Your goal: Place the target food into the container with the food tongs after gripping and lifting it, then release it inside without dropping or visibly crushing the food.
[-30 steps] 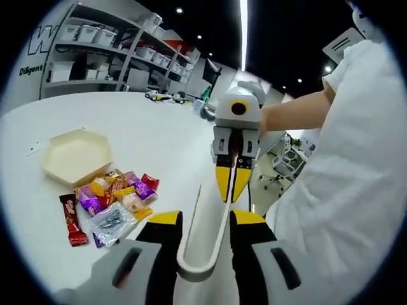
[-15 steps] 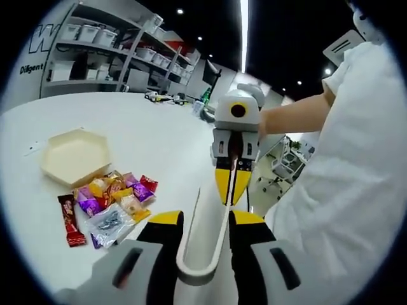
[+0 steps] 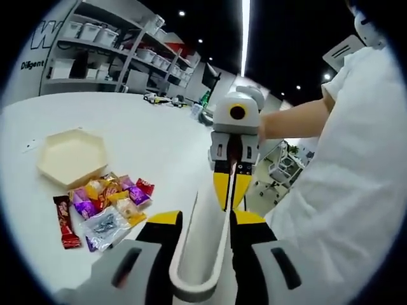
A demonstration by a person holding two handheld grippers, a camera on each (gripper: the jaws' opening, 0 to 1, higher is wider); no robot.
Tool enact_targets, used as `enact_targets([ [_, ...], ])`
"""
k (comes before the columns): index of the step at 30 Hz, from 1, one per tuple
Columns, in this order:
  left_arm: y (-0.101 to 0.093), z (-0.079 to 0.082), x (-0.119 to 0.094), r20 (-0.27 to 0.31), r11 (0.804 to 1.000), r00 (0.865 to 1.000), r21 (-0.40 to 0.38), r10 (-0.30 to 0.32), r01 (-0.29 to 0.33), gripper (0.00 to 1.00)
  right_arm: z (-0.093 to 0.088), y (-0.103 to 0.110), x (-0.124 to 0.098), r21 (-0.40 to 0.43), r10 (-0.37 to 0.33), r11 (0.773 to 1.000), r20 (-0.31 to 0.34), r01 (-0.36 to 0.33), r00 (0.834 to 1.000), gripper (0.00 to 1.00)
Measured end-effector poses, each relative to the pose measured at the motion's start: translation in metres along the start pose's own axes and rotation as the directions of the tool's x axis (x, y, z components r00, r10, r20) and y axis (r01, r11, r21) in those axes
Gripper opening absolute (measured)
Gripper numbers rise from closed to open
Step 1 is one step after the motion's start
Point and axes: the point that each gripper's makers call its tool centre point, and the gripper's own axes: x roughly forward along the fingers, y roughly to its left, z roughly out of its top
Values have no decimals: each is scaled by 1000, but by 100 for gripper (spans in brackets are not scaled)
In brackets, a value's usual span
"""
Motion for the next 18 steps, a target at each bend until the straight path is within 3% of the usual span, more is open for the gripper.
enact_targets([
  [18, -7, 2, 7, 5, 999, 999, -9, -40, 40, 27, 11, 4, 9, -4, 45, 999, 11, -45, 999, 0],
])
